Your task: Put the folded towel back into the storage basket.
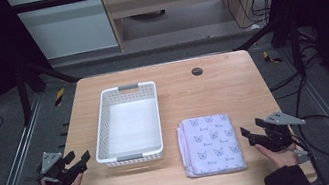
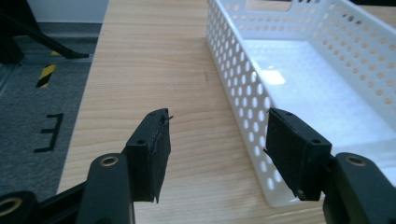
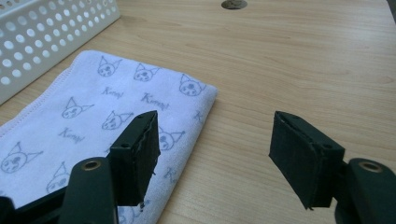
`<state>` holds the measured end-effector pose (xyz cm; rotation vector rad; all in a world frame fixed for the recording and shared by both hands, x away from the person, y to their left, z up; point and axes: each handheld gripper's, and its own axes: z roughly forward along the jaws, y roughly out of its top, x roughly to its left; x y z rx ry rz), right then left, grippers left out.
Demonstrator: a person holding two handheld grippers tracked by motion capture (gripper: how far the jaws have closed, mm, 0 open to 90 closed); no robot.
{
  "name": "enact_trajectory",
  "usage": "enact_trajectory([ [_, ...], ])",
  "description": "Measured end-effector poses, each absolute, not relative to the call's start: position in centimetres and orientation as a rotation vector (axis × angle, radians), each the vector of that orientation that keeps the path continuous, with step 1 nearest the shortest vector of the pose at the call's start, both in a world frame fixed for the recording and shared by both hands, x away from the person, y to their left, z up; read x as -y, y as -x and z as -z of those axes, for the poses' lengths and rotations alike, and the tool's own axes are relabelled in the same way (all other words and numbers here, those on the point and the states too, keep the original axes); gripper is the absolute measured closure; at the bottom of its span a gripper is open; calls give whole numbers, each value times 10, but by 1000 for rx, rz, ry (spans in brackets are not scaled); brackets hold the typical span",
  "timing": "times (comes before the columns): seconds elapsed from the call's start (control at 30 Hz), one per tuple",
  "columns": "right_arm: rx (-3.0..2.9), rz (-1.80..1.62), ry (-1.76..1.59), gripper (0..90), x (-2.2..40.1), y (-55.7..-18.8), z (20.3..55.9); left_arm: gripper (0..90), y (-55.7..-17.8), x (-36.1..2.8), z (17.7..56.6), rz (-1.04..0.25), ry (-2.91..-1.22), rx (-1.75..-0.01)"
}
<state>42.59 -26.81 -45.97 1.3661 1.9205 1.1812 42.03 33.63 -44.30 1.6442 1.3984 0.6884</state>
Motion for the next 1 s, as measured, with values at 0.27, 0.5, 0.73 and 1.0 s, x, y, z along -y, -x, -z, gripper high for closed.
enact_trajectory([
  [0.27,-1906,-1214,-1364,314,270,-424,455,388,-414,-320,432,-690,-1640,-1356],
  [0.5,-1909,-1245,-1359,332,270,-424,453,388,-410,-304,426,-686,-1664,-1294],
  [0.73,-1920,-1265,-1338,335,266,-422,447,388,-404,-283,422,-669,-1696,-1242],
  [1.0,-1917,-1272,-1333,330,268,-423,445,384,-402,-261,421,-662,-1727,-1192],
])
